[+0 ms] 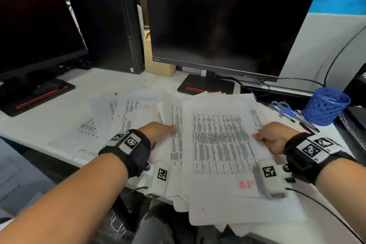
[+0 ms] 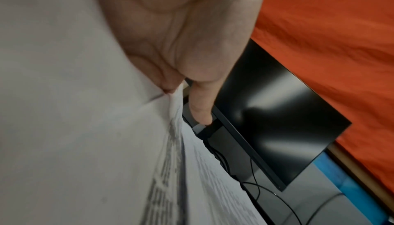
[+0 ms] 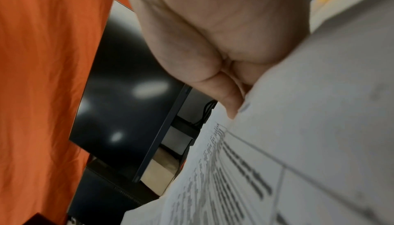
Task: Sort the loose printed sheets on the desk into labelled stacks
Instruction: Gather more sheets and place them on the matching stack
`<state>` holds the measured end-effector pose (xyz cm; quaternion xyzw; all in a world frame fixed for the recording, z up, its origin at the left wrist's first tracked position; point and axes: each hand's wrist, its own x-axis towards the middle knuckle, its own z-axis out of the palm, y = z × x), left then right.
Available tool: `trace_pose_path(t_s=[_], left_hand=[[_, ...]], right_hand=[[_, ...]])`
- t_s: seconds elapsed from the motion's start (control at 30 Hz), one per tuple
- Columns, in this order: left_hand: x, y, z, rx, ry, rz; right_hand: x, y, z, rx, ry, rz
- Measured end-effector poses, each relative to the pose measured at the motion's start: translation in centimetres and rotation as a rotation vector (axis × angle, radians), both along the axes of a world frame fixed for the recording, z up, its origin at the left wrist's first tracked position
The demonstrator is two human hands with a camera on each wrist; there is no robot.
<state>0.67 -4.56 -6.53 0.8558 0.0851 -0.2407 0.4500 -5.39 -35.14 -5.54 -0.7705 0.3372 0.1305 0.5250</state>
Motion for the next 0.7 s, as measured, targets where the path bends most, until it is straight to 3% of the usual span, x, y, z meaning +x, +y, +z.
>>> trace_pose_path(t_s=[0.1, 0.23, 0.37, 0.47, 0.6, 0.7], left_hand=[[0.2, -0.4, -0.7, -0.03, 0.026, -0.079], [-0.4, -1.3, -0.7, 0.092, -0.009, -0.216], [-1.4, -1.1, 0.0, 0.266, -0.194, -0.138], [-1.6, 0.1, 1.0, 0.133, -0.278, -0.004], [-1.6, 1.4, 2.3, -0.174, -0.324, 0.115], [-2.0, 1.5, 3.3, -0.32, -0.316, 0.097]], right_hand=[[0.1, 1.8, 0.1, 0.049, -0.004, 0.05], [0.2, 2.8, -0.7, 0.081, -0.019, 0.054], [-0.5, 2.7, 0.1, 0.05, 0.004, -0.01], [-1.0, 1.1, 0.8, -0.083, -0.095, -0.099], [-2.2, 0.8, 2.7, 0.075, -0.204, -0.123], [-2.2, 1.2, 4.1, 0.041, -0.375, -0.097]])
